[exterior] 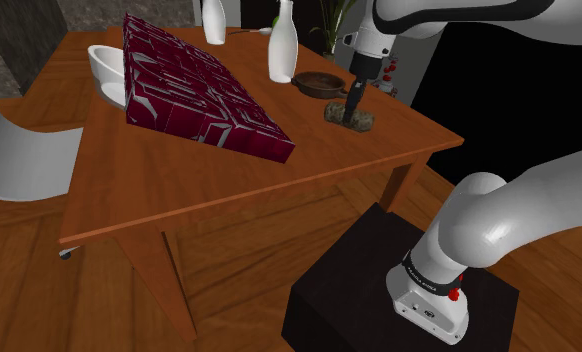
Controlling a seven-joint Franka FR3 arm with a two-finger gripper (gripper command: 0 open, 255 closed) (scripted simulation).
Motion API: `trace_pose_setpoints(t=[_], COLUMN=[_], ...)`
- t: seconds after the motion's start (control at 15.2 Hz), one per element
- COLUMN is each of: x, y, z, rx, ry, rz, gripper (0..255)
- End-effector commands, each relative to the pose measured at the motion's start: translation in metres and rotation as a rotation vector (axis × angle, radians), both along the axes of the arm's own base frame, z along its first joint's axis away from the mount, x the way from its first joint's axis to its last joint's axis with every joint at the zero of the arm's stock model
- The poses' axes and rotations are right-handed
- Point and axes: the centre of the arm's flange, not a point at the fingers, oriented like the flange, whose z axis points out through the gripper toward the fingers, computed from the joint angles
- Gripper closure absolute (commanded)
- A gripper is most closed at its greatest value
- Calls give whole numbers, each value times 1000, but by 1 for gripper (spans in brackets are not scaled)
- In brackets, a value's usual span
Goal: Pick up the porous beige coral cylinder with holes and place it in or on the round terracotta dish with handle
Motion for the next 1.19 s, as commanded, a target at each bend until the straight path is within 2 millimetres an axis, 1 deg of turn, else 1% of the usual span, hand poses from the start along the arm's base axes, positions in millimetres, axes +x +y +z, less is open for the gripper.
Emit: trace_pose_setpoints(t=[0.0,0.2,1.12], x=[0,0,0], y=[0,0,0], z=[0,0,74], rx=[0,0,0], ry=[0,0,0], rz=[0,0,0], gripper=[255,255,255])
